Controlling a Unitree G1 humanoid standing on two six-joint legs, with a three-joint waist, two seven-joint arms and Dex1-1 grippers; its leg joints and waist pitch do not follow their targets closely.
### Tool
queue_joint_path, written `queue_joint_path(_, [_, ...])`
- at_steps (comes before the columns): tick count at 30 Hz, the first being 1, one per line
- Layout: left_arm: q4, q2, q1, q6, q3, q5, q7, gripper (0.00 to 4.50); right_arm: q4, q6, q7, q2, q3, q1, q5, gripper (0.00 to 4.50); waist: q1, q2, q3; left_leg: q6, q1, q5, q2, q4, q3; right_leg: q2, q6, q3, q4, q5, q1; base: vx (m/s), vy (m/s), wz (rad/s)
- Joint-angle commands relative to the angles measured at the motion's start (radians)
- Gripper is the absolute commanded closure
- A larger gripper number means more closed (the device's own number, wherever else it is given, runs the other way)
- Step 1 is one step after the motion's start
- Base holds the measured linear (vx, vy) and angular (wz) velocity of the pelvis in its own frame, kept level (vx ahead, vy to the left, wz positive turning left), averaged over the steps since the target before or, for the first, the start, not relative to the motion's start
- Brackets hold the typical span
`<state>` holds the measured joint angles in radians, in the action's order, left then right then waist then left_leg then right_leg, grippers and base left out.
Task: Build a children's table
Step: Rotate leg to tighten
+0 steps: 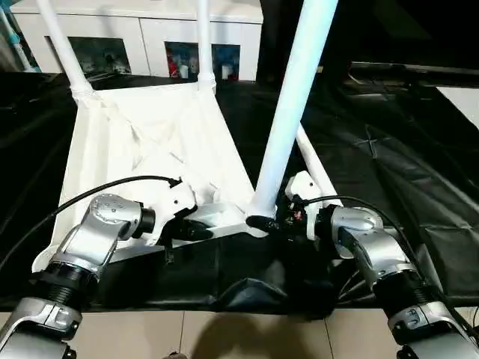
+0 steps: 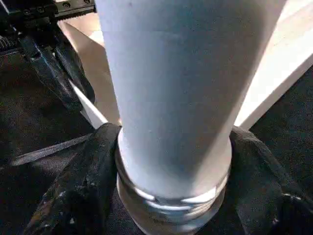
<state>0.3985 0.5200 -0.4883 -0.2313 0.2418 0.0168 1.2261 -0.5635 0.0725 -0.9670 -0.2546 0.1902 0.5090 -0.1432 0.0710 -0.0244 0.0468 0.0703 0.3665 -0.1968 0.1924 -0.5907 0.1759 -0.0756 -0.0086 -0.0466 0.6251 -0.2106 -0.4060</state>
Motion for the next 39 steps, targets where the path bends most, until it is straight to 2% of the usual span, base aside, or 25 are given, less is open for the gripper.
queue_joint_path(1, [-0.008, -0.011, 0.003, 0.020, 0.010, 0.036, 0.028, 4.50, -0.009, -0.010, -0.007, 0.002, 0.001, -0.001, 0.006, 1.74, 0.002, 0.004, -0.064, -0.077, -0.010, -0.049, 0.034, 0.061, -0.003, -0.060, -0.287, 0.041, -0.047, 0.095, 0.062, 0.000, 0.000, 0.00])
queue_joint_path(7, [0.001, -0.013, 0.004, 0.021, 0.011, 0.035, 0.034, 4.50, -0.014, -0.012, -0.001, 0.007, 0.005, -0.009, 0.011, 1.77, 0.003, 0.003, -0.065, -0.080, -0.009, -0.045, 0.033, 0.059, -0.003, -0.059, -0.290, 0.041, -0.046, 0.104, 0.062, 0.000, 0.000, 0.00])
queue_joint_path(11, [0.021, -0.042, -0.004, -0.004, 0.010, 0.012, -0.030, 4.50, -0.059, 0.007, 0.111, 0.035, -0.006, -0.002, 0.042, 1.78, 0.003, 0.004, -0.063, -0.069, -0.011, -0.058, 0.034, 0.060, -0.003, -0.060, -0.287, 0.042, -0.048, 0.079, 0.060, 0.000, 0.000, 0.00])
queue_joint_path(12, [0.050, -0.082, -0.018, -0.024, 0.005, -0.009, -0.111, 4.50, -0.101, 0.024, 0.220, 0.069, -0.028, 0.010, 0.056, 1.78, 0.000, 0.004, -0.059, -0.056, -0.010, -0.075, 0.034, 0.063, -0.002, -0.060, -0.283, 0.042, -0.052, 0.048, 0.058, 0.000, 0.000, 0.00])
queue_joint_path(13, [0.062, -0.106, -0.025, -0.042, 0.004, -0.018, -0.152, 4.50, -0.121, 0.039, 0.273, 0.089, -0.041, 0.016, 0.058, 1.78, -0.002, 0.001, -0.051, -0.031, -0.013, -0.128, 0.033, 0.070, -0.003, -0.062, -0.267, 0.042, -0.065, -0.052, 0.055, 0.000, 0.000, 0.00])
queue_joint_path(14, [0.072, -0.129, -0.032, -0.052, 0.004, -0.024, -0.185, 4.50, -0.137, 0.052, 0.320, 0.108, -0.050, 0.022, 0.059, 1.78, -0.003, 0.002, -0.049, -0.005, -0.019, -0.175, 0.034, 0.073, -0.004, -0.067, -0.249, 0.045, -0.074, -0.152, 0.055, 0.000, 0.000, 0.00])
queue_joint_path(16, [0.090, -0.176, -0.047, -0.082, 0.002, -0.035, -0.252, 4.50, -0.168, 0.080, 0.402, 0.145, -0.066, 0.037, 0.060, 1.78, -0.007, 0.000, -0.046, 0.017, -0.022, -0.217, 0.033, 0.077, -0.007, -0.066, -0.217, 0.047, -0.083, -0.244, 0.053, 0.000, 0.000, 0.00])
queue_joint_path(17, [0.120, -0.239, -0.073, -0.120, -0.009, -0.045, -0.347, 4.50, -0.221, 0.108, 0.508, 0.192, -0.088, 0.066, 0.058, 1.78, -0.012, 0.000, -0.042, 0.025, -0.023, -0.237, 0.032, 0.080, -0.007, -0.064, -0.200, 0.049, -0.088, -0.289, 0.049, 0.000, 0.000, 0.00])
queue_joint_path(19, [0.143, -0.283, -0.095, -0.147, -0.017, -0.054, -0.416, 4.50, -0.265, 0.119, 0.583, 0.223, -0.107, 0.093, 0.053, 1.78, -0.010, 0.001, -0.044, 0.032, -0.032, -0.261, 0.032, 0.079, -0.008, -0.067, -0.185, 0.049, -0.096, -0.349, 0.042, 0.000, 0.000, 0.00])
queue_joint_path(21, [0.166, -0.320, -0.117, -0.168, -0.025, -0.063, -0.482, 4.50, -0.309, 0.124, 0.657, 0.248, -0.128, 0.119, 0.045, 1.78, -0.010, 0.002, -0.043, 0.030, -0.026, -0.254, 0.031, 0.081, -0.010, -0.067, -0.173, 0.049, -0.097, -0.351, 0.043, 0.000, 0.000, 0.00])
queue_joint_path(23, [0.198, -0.373, -0.146, -0.184, -0.039, -0.073, -0.572, 4.50, -0.371, 0.112, 0.755, 0.283, -0.154, 0.156, 0.040, 1.78, -0.010, 0.002, -0.046, 0.026, -0.025, -0.243, 0.030, 0.080, -0.009, -0.063, -0.169, 0.048, -0.094, -0.315, 0.041, 0.000, 0.000, 0.00])
queue_joint_path(25, [0.213, -0.392, -0.158, -0.183, -0.038, -0.081, -0.603, 4.50, -0.400, 0.102, 0.795, 0.301, -0.170, 0.174, 0.035, 1.78, -0.007, 0.002, -0.049, 0.023, -0.028, -0.238, 0.029, 0.078, -0.008, -0.063, -0.170, 0.048, -0.094, -0.290, 0.040, 0.000, 0.000, 0.00])
queue_joint_path(26, [0.219, -0.398, -0.163, -0.182, -0.035, -0.086, -0.611, 4.50, -0.411, 0.099, 0.809, 0.307, -0.174, 0.182, 0.035, 1.78, -0.008, 0.002, -0.050, 0.017, -0.023, -0.220, 0.028, 0.078, -0.007, -0.062, -0.173, 0.048, -0.091, -0.256, 0.043, 0.000, 0.000, 0.00])
queue_joint_path(28, [0.238, -0.403, -0.169, -0.157, -0.008, -0.121, -0.620, 4.50, -0.452, 0.077, 0.841, 0.329, -0.174, 0.211, 0.050, 1.78, -0.005, 0.003, -0.050, 0.008, -0.022, -0.216, 0.028, 0.078, -0.007, -0.063, -0.173, 0.048, -0.091, -0.237, 0.042, 0.000, 0.000, 0.00])
queue_joint_path(29, [0.242, -0.405, -0.170, -0.156, -0.007, -0.127, -0.625, 4.50, -0.462, 0.073, 0.849, 0.335, -0.179, 0.219, 0.054, 1.78, -0.008, 0.002, -0.050, 0.006, -0.017, -0.207, 0.027, 0.079, -0.008, -0.062, -0.175, 0.046, -0.088, -0.227, 0.047, 0.000, 0.000, 0.00])
queue_joint_path(31, [0.235, -0.401, -0.166, -0.153, -0.004, -0.131, -0.620, 4.50, -0.463, 0.055, 0.824, 0.340, -0.180, 0.222, 0.056, 1.78, -0.006, 0.003, -0.049, 0.001, -0.017, -0.208, 0.028, 0.079, -0.008, -0.063, -0.172, 0.046, -0.089, -0.221, 0.047, 0.000, 0.000, 0.00])
queue_joint_path(32, [0.214, -0.384, -0.155, -0.157, 0.000, -0.132, -0.599, 4.50, -0.446, 0.038, 0.779, 0.338, -0.176, 0.216, 0.051, 1.43, -0.006, 0.005, -0.048, 0.000, -0.017, -0.219, 0.028, 0.081, -0.009, -0.063, -0.169, 0.046, -0.091, -0.233, 0.047, 0.000, 0.000, 0.00])
queue_joint_path(33, [0.214, -0.384, -0.155, -0.157, 0.000, -0.132, -0.599, 4.50, -0.446, 0.038, 0.779, 0.338, -0.176, 0.216, 0.051, 1.43, -0.006, 0.005, -0.048, 0.000, -0.017, -0.219, 0.028, 0.081, -0.009, -0.063, -0.169, 0.046, -0.091, -0.233, 0.047, 0.000, 0.000, 0.00])
queue_joint_path(34, [0.202, -0.371, -0.148, -0.161, -0.001, -0.130, -0.588, 4.50, -0.439, 0.024, 0.766, 0.337, -0.180, 0.215, 0.047, 1.08, -0.007, 0.007, -0.047, 0.000, -0.016, -0.227, 0.030, 0.083, -0.010, -0.064, -0.167, 0.046, -0.092, -0.243, 0.048, 0.000, 0.000, 0.00])
queue_joint_path(36, [0.184, -0.344, -0.140, -0.155, 0.002, -0.126, -0.565, 4.50, -0.433, -0.013, 0.742, 0.333, -0.188, 0.215, 0.039, 1.02, -0.010, 0.009, -0.046, -0.004, -0.013, -0.238, 0.030, 0.085, -0.011, -0.064, -0.165, 0.045, -0.093, -0.256, 0.047, 0.000, 0.000, 0.00])
queue_joint_path(38, [0.173, -0.320, -0.131, -0.125, 0.007, -0.124, -0.533, 4.50, -0.417, -0.017, 0.710, 0.325, -0.201, 0.212, 0.019, 0.88, -0.016, 0.008, -0.046, -0.005, -0.005, -0.231, 0.029, 0.089, -0.015, -0.066, -0.157, 0.042, -0.095, -0.275, 0.053, 0.000, 0.000, 0.00])
queue_joint_path(39, [0.170, -0.316, -0.130, -0.127, 0.007, -0.123, -0.528, 4.50, -0.413, -0.018, 0.703, 0.323, -0.201, 0.210, 0.017, 0.72, -0.019, 0.006, -0.046, -0.006, -0.007, -0.231, 0.030, 0.089, -0.014, -0.064, -0.158, 0.043, -0.096, -0.277, 0.051, 0.000, 0.000, 0.00])
